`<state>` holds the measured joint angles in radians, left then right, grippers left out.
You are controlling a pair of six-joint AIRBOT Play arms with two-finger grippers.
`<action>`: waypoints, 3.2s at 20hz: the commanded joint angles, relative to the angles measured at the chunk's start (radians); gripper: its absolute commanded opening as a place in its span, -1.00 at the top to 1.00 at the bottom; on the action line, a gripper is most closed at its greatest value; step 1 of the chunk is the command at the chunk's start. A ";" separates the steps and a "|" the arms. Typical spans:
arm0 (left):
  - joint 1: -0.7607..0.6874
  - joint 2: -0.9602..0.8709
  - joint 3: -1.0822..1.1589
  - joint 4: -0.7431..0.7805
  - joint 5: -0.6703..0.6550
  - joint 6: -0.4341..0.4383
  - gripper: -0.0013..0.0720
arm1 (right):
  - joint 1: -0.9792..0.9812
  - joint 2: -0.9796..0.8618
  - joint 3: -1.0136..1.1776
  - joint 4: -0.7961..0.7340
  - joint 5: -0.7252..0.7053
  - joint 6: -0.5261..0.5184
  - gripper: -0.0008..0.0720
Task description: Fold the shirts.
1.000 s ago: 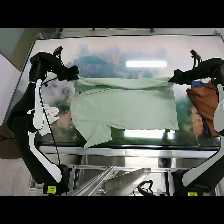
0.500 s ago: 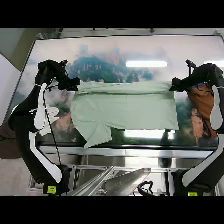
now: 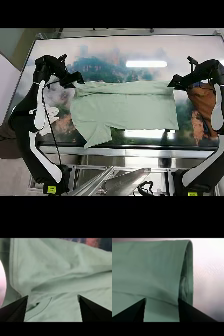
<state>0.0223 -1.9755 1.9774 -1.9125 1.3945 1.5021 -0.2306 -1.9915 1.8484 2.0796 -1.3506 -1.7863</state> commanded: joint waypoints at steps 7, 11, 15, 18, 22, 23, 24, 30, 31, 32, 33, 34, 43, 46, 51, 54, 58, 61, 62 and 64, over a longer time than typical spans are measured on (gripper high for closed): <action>0.033 0.518 -0.559 0.042 0.172 -0.037 -0.82 | -0.193 0.276 -0.338 -0.011 -0.190 -0.061 -0.30; 0.034 0.792 -1.126 -0.050 0.031 -0.037 -0.82 | -0.285 0.378 -0.614 -0.012 -0.135 -0.133 -0.30; 0.032 0.938 -1.445 -0.159 -0.164 -0.037 -0.82 | -0.317 0.381 -0.672 -0.008 -0.126 -0.156 -0.30; 0.032 1.005 -1.545 -0.185 -0.249 -0.037 -0.82 | -0.303 0.381 -0.703 0.003 -0.091 -0.171 -0.30; 0.015 1.019 -1.590 -0.262 -0.396 -0.025 -0.82 | -0.276 0.381 -0.747 0.027 -0.035 -0.183 -0.30; 0.000 1.007 -1.589 -0.262 -0.427 -0.025 -0.82 | -0.272 0.380 -0.750 0.027 -0.028 -0.183 -0.30; -0.014 0.990 -1.588 -0.265 -0.460 -0.026 -0.82 | -0.266 0.380 -0.751 0.031 -0.028 -0.183 -0.30; -0.124 0.772 -1.474 -0.282 -0.577 -0.025 -0.66 | -0.204 0.380 -0.784 0.053 -0.008 -0.193 -0.30; -0.135 0.738 -1.436 -0.279 -0.547 -0.014 0.38 | -0.193 0.380 -0.798 0.053 0.002 -0.193 -0.30; -0.139 0.717 -1.404 -0.278 -0.514 0.001 0.92 | -0.188 0.380 -0.809 0.052 0.013 -0.193 -0.30; -0.139 0.707 -1.379 -0.278 -0.483 0.018 0.92 | -0.188 0.380 -0.813 0.051 0.020 -0.193 -0.30; -0.136 0.705 -1.357 -0.277 -0.450 0.027 0.92 | -0.191 0.380 -0.813 0.048 0.025 -0.193 -0.29; -0.026 0.926 -1.382 -0.235 -0.354 0.027 0.92 | -0.234 0.375 -0.827 0.015 0.028 -0.189 -0.29; -0.007 0.969 -1.403 -0.235 -0.355 0.028 0.92 | -0.206 0.363 -0.888 0.074 0.033 -0.216 -0.23; -0.005 0.970 -1.374 -0.222 -0.306 0.035 0.92 | -0.153 0.369 -0.896 0.192 -0.012 -0.296 0.91; -0.005 1.028 -1.346 -0.104 -0.165 -0.016 0.92 | -0.207 0.452 -0.878 0.156 -0.008 -0.275 0.91; -0.005 1.163 -1.399 0.010 -0.019 -0.079 0.92 | -0.312 0.533 -0.896 -0.051 -0.051 -0.123 0.91; -0.005 1.225 -1.426 0.010 -0.011 -0.091 0.92 | -0.325 0.571 -0.911 -0.048 -0.066 -0.121 0.91; -0.005 1.234 -1.419 0.008 -0.044 -0.090 0.92 | -0.320 0.576 -0.911 -0.013 -0.061 -0.123 0.91; -0.005 1.207 -1.373 0.005 -0.145 -0.089 0.92 | -0.316 0.576 -0.904 0.163 -0.029 -0.192 0.91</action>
<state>0.0158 -0.7753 0.5762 -1.9232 1.3285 1.4212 -0.5419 -1.4315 0.9428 2.1071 -1.4036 -1.9366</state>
